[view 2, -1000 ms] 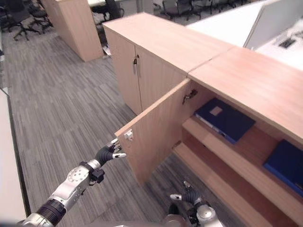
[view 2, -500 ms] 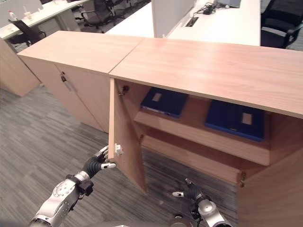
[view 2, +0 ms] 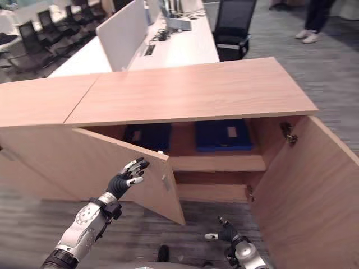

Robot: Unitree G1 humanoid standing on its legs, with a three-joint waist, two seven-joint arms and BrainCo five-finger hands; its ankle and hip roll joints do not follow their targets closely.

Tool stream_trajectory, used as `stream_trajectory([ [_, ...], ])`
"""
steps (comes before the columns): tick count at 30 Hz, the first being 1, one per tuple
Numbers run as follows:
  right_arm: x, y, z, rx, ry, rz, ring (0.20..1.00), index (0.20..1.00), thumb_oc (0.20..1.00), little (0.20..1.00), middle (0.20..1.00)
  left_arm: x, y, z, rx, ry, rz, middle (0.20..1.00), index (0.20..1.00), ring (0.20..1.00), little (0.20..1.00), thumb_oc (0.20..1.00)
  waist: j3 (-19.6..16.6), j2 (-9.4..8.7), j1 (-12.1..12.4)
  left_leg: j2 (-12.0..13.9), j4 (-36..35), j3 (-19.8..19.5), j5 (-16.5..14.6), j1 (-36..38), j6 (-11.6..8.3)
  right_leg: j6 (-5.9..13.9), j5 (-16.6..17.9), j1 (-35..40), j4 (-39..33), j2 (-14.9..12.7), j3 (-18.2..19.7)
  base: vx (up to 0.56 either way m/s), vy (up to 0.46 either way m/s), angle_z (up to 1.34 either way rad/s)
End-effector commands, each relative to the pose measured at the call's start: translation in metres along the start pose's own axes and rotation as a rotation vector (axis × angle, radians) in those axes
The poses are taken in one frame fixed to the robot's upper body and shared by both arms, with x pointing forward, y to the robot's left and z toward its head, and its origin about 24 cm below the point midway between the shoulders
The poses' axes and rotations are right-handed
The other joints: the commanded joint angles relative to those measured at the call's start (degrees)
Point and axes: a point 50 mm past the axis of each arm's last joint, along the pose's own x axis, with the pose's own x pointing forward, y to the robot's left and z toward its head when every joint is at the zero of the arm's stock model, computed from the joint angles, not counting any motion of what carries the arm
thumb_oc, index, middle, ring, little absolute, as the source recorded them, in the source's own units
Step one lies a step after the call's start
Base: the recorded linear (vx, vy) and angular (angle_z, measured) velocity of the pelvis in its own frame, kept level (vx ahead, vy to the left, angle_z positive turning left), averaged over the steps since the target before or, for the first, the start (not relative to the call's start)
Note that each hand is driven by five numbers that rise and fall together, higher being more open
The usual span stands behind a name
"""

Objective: Put the empty folder in the office cabinet

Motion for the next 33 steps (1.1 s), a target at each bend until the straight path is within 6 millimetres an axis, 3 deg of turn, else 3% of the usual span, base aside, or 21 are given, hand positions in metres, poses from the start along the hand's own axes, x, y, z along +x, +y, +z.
stream_trajectory([
  [1, 0.011, 0.005, 0.044, 0.007, -0.146, 0.027, 1.000, 1.000, 1.000, 1.000, 1.000, 0.021, 0.013, 0.041, 0.052, -0.196, 0.073, 1.000, 1.000, 1.000, 1.000, 1.000, -0.7, -2.35, 0.5, 1.3, 0.4, 2.4, -2.8, 3.2, -1.61, 6.25, -3.1, -0.2, 3.5, -4.6, 1.5, 0.07, 0.074, -0.30],
  [11, 0.008, 0.019, 0.032, 0.020, -0.115, 0.075, 1.000, 1.000, 1.000, 1.000, 1.000, 0.026, 0.080, 0.042, 0.215, -0.059, 0.358, 1.000, 1.000, 1.000, 1.000, 1.000, -2.7, -4.19, -2.3, 1.3, 0.4, 8.1, -6.1, 6.4, -0.22, 7.96, -2.1, -0.8, 3.5, -5.6, 4.8, 0.09, 0.064, -0.28],
  [12, 0.007, 0.018, 0.034, 0.018, -0.123, 0.074, 1.000, 1.000, 1.000, 1.000, 1.000, 0.024, 0.099, 0.048, 0.232, -0.037, 0.432, 1.000, 1.000, 1.000, 1.000, 1.000, -2.9, -4.44, -2.9, 1.3, 0.4, 9.3, -6.6, 6.7, -0.01, 8.44, -1.9, -1.4, 3.8, -5.7, 5.7, 0.09, 0.085, -0.22],
  [18, 0.009, 0.017, 0.036, 0.006, -0.128, 0.077, 1.000, 1.000, 1.000, 1.000, 1.000, 0.025, 0.140, 0.088, 0.217, -0.089, 0.607, 1.000, 1.000, 1.000, 1.000, 1.000, -3.0, -5.14, -4.6, 1.2, 0.4, 13.4, -8.1, 7.9, 0.37, 10.05, -0.5, -3.5, 4.4, -6.5, 7.8, 0.06, 0.059, -0.43],
  [26, 0.009, 0.019, 0.036, 0.030, -0.125, 0.080, 1.000, 1.000, 1.000, 1.000, 1.000, 0.033, 0.147, 0.118, 0.233, -0.146, 0.643, 1.000, 1.000, 1.000, 1.000, 1.000, -2.8, -5.65, -5.5, 1.1, 0.4, 14.3, -8.8, 8.1, 0.61, 10.75, 0.1, -4.0, 4.3, -7.1, 7.7, 0.02, 0.024, -0.18],
  [33, 0.010, 0.020, 0.032, 0.044, -0.102, 0.084, 1.000, 1.000, 1.000, 1.000, 1.000, 0.047, 0.138, 0.138, 0.230, -0.216, 0.617, 1.000, 1.000, 1.000, 1.000, 1.000, -3.1, -5.98, -5.4, 0.9, 0.4, 14.4, -9.4, 8.7, 0.85, 11.26, 0.4, -3.7, 4.5, -7.7, 6.5, 0.02, 0.010, -0.01],
])
